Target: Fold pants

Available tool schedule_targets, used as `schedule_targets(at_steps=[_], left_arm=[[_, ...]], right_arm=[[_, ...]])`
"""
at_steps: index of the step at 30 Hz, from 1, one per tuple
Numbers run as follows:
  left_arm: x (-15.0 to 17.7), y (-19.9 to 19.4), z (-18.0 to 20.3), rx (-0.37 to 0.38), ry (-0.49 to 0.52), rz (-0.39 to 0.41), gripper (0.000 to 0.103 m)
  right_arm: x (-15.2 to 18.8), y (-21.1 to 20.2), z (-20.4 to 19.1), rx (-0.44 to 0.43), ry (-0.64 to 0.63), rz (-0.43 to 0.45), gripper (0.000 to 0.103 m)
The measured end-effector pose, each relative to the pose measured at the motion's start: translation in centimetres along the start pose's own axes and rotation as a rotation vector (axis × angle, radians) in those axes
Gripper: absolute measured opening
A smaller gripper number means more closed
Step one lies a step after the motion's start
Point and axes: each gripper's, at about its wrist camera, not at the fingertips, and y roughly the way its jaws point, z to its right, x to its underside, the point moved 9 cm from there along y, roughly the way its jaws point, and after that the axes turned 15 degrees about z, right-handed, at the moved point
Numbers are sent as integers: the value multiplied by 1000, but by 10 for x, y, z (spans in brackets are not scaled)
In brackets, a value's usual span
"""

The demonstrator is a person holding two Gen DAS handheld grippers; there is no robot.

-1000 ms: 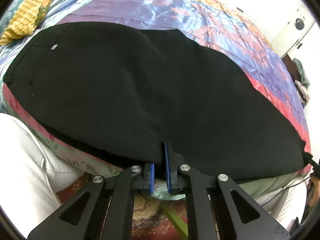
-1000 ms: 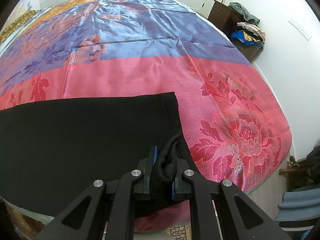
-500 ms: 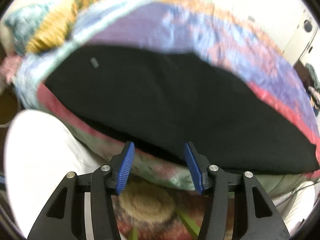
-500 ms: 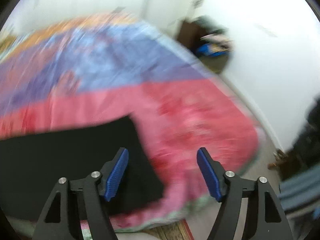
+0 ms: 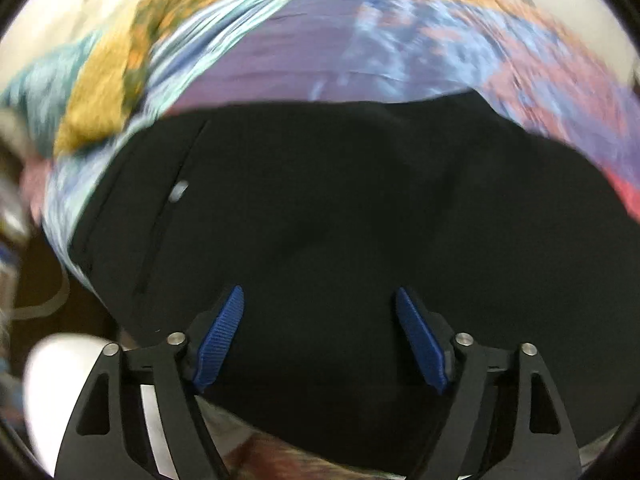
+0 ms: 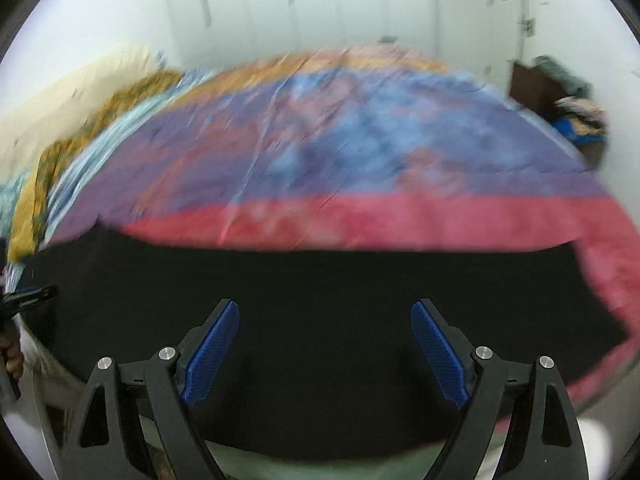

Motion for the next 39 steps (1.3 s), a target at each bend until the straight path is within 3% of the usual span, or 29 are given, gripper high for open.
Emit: schedule_targets(at_steps=[1, 6, 8, 10, 14, 16, 19, 20, 22, 24, 27, 32, 35, 39], left_arm=[[0, -1, -7, -10, -17, -6, 84], [-1, -15, -8, -31, -24, 27, 83], [-9, -30, 0, -7, -16, 82, 83], [-23, -42, 11, 17, 27, 166, 85], [-54, -28, 19, 20, 115, 214, 88], [-71, -7, 7, 8, 103, 200, 88], [-70, 42, -31, -101, 54, 69, 88], [-65, 55, -48, -135, 19, 36, 90], [-53, 70, -71, -113, -75, 14, 101], [-49, 71, -82, -120, -118, 6, 103], [-49, 65, -76, -143, -81, 25, 103], [-47, 45, -77, -158, -130, 33, 100], [-52, 14, -61, -107, -156, 124, 100], [-59, -23, -5, 30, -47, 254, 100]], right_arm=[[18, 13, -1, 18, 0, -60, 89], [21, 20, -1, 12, -21, -33, 97], [23, 22, -1, 11, -32, -20, 99], [24, 22, -4, 17, -41, -14, 102], [23, 26, -7, 25, -59, -8, 103], [21, 28, -6, 24, -65, -3, 103], [20, 28, -6, 26, -66, 0, 103], [20, 29, -7, 27, -67, 2, 103], [21, 29, -7, 27, -68, 3, 103], [20, 29, -8, 29, -74, 4, 103], [20, 29, -8, 30, -73, 6, 103], [20, 29, -8, 32, -73, 11, 103], [20, 29, -7, 30, -70, 13, 103], [19, 29, -6, 30, -67, 15, 103]])
